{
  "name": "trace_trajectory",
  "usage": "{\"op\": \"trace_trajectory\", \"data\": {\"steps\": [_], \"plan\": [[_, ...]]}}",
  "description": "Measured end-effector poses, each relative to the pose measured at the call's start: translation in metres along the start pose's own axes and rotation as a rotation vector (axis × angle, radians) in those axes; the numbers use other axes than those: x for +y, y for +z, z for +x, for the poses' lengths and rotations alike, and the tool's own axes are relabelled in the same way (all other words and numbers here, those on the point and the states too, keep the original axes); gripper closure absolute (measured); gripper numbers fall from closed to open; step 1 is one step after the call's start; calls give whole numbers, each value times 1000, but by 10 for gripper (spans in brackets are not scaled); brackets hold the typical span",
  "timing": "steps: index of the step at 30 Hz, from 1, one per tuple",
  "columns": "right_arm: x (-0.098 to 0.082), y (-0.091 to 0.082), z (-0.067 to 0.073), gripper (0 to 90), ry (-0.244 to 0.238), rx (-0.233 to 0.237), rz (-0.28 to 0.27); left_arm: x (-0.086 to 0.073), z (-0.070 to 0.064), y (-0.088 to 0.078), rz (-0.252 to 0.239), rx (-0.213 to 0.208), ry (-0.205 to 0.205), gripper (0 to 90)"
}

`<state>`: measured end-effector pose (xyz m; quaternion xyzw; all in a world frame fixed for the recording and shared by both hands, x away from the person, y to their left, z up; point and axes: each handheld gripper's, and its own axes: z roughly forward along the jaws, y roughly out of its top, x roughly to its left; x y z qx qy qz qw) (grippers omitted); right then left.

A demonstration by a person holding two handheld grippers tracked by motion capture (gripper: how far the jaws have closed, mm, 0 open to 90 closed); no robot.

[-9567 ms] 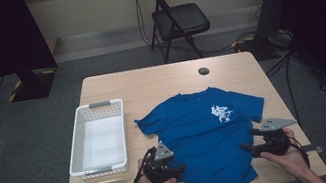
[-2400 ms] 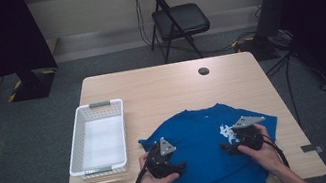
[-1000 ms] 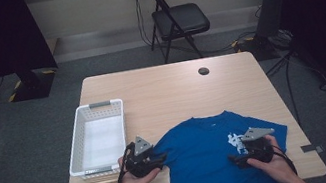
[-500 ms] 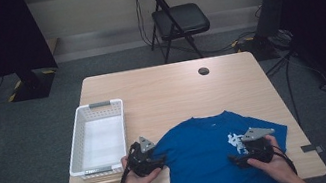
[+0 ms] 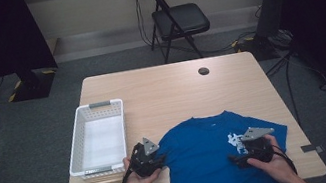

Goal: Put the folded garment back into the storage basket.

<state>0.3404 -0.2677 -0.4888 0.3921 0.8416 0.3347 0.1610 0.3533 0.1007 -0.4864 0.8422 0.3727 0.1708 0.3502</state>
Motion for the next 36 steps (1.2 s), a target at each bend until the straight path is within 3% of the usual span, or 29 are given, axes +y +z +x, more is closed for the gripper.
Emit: {"op": "trace_trajectory", "data": {"steps": [10, 14, 21, 27, 36], "plan": [[2, -2, -1, 145, 11, -4, -18, 1, 0, 0, 6, 13, -4, 812], [3, -7, -6, 144, 32, -42, -50, 2, 2, -1, 12, -7, -11, 844], [0, -5, -18, 144, 65, -93, -36, 2, 4, -4, -7, -41, -29, 855], [-2, -1, -21, 140, 80, -94, -11, 3, 6, -10, -46, -65, -54, 856], [-2, -1, -21, 135, 88, -90, -12, 6, 5, -16, -81, -85, -56, 855]]}}
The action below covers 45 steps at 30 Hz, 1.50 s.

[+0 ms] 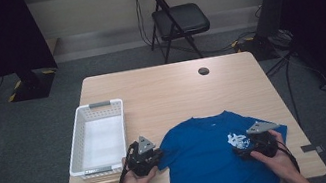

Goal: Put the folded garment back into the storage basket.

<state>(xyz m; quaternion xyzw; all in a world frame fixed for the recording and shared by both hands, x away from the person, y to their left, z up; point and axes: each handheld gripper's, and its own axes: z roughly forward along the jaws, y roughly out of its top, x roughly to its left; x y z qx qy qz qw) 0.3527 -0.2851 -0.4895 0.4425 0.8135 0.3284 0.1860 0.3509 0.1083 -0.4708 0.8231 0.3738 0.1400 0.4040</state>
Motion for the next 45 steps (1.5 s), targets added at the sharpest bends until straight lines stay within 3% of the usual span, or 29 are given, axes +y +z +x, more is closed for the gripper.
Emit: {"op": "trace_trajectory", "data": {"steps": [10, 16, 21, 26, 39, 45], "plan": [[0, 0, 0, 132, 1, 2, 0, 7, -4, -4, -27, -12, 11, 856], [0, 0, 0, 132, 0, 3, 0, 14, -9, -3, -30, -4, 43, 855], [0, 0, 0, 132, 0, 3, 0, 17, -17, 3, -8, 8, 96, 854], [0, 0, 0, 132, 0, 3, 0, 21, -23, 9, 1, -1, 121, 853], [0, 0, 1, 130, -1, 6, 0, 34, -40, 26, 19, -29, 164, 842], [0, 0, 1, 130, -1, 6, 0, 37, -46, 35, 26, -51, 158, 837]]}}
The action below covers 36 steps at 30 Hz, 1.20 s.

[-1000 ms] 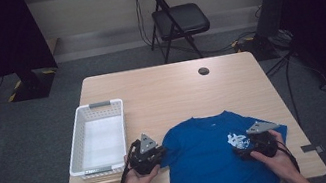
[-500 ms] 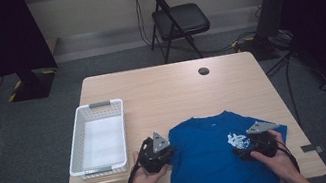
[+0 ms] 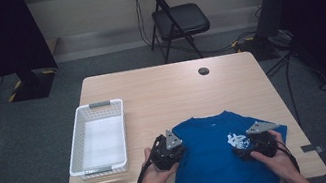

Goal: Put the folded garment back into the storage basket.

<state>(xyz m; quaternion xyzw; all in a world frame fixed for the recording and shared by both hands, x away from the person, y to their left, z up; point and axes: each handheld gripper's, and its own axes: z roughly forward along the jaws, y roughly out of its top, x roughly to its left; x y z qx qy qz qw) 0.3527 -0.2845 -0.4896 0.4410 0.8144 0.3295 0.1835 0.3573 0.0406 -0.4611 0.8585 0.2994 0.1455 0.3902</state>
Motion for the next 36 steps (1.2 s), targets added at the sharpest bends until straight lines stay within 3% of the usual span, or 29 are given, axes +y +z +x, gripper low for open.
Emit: {"op": "trace_trajectory", "data": {"steps": [9, 16, 25, 30, 36], "plan": [[0, 0, 0, 130, -1, 1, 0, 9, -4, 14, -3, -56, -10, 837], [0, 0, 0, 130, -4, 3, 0, 17, -8, 25, -22, -103, -41, 834], [0, 0, 1, 130, -6, 4, 0, 25, -12, 40, -69, -156, -72, 807], [0, 0, 1, 130, -10, 6, -1, 27, -12, 40, -89, -178, -84, 694], [0, 0, 1, 129, -9, 6, 0, 28, -13, 31, -122, -147, -77, 453]]}}
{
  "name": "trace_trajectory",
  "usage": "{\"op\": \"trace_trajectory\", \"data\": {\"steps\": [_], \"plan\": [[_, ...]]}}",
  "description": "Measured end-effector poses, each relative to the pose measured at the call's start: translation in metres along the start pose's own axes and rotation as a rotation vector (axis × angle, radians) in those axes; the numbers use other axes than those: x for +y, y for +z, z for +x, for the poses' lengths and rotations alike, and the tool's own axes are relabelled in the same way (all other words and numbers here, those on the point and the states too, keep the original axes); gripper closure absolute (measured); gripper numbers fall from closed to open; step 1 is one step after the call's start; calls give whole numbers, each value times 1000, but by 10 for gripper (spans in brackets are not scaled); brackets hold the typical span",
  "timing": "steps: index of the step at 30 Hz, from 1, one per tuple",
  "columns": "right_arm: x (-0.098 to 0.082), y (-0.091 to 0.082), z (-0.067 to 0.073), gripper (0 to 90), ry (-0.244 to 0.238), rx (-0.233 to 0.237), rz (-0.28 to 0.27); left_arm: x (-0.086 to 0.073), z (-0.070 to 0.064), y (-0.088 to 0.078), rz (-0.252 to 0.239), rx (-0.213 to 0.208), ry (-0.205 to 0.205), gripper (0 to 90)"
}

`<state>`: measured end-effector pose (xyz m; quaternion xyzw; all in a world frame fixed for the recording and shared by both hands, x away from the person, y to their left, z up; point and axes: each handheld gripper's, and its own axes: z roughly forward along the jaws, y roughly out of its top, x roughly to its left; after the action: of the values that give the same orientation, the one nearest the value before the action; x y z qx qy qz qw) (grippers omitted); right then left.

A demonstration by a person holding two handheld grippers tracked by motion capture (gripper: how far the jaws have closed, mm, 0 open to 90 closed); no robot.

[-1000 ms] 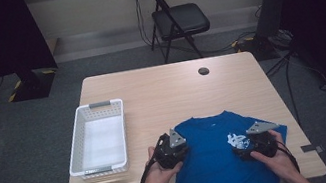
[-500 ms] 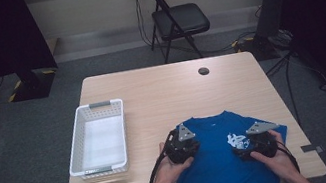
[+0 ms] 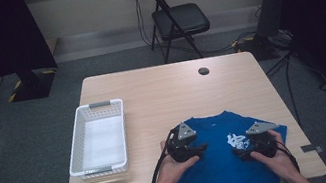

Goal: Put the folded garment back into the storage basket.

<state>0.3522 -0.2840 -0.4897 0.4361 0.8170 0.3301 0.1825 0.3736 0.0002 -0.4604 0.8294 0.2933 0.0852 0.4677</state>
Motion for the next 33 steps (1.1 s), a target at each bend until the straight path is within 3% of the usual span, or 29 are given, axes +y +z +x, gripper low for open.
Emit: {"op": "trace_trajectory", "data": {"steps": [3, 9, 17, 22, 26, 33], "plan": [[0, 0, 0, 128, 0, 1, 0, 0, -1, -6, 1, 9, 15, 371], [0, 0, 0, 127, 1, 1, 0, -3, -2, -19, 5, 20, 51, 324], [0, 0, 0, 126, 1, 1, -2, -10, 2, -43, 7, 28, 28, 347], [0, 0, 0, 126, 2, 1, -1, -16, 5, -57, 12, 66, 22, 353], [0, 0, 0, 125, 2, 0, -2, -22, 5, -67, 18, 109, 46, 309], [-1, 0, 0, 122, 4, -1, -9, -39, 3, -82, 41, 131, 48, 247]]}}
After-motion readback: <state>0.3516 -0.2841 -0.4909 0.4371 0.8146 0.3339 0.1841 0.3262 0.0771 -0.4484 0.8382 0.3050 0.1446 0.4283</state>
